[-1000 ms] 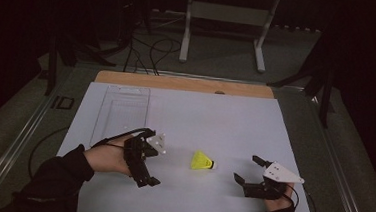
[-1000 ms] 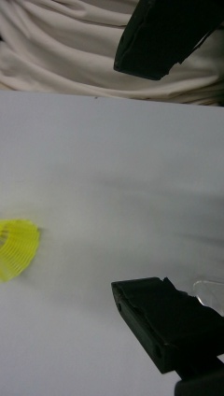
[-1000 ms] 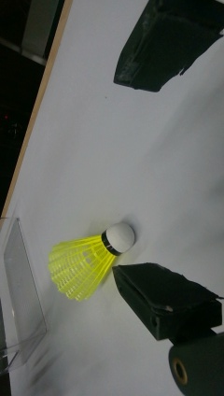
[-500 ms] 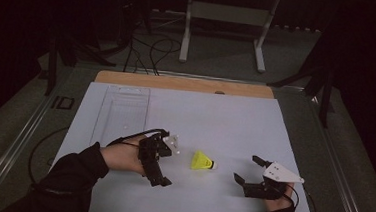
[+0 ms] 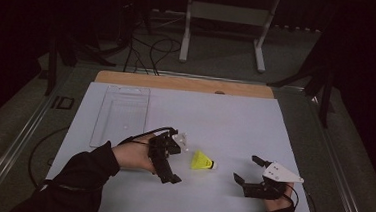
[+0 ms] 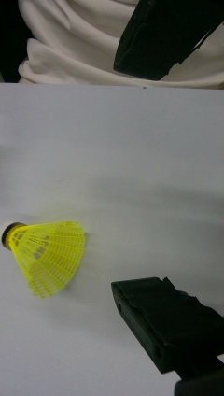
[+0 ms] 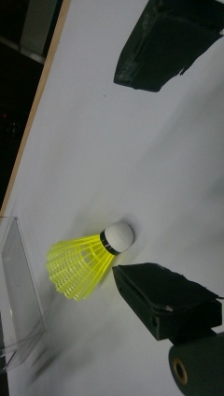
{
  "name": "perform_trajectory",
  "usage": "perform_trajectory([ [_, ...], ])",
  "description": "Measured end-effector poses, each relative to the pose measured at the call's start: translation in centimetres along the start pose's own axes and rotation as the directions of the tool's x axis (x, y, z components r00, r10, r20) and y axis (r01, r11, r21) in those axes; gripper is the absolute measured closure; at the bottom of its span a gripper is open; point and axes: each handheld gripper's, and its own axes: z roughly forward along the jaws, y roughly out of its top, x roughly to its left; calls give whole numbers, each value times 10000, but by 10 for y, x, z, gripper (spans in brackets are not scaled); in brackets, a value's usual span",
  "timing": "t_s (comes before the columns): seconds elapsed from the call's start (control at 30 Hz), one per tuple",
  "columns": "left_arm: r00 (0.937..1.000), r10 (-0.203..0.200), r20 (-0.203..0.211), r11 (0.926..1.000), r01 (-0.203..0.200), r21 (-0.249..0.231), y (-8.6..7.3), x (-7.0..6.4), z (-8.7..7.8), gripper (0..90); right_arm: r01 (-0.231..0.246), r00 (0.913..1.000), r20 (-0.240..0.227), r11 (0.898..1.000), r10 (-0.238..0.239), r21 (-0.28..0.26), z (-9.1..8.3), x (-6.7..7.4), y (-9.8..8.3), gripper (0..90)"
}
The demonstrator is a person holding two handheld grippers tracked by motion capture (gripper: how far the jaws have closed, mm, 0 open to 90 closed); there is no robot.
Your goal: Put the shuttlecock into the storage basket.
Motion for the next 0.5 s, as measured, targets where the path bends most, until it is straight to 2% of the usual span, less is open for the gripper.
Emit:
perform_trajectory([
  [0.17,10000,-2,-16,9999,1,-140,5,3,9,0,47,10000,-1,10000,-47,11,0,0,0,80],
  [0.5,9998,-97,151,9999,96,67,13,12,33,17,63,10000,-25,10000,-63,-4,0,-1,0,80],
])
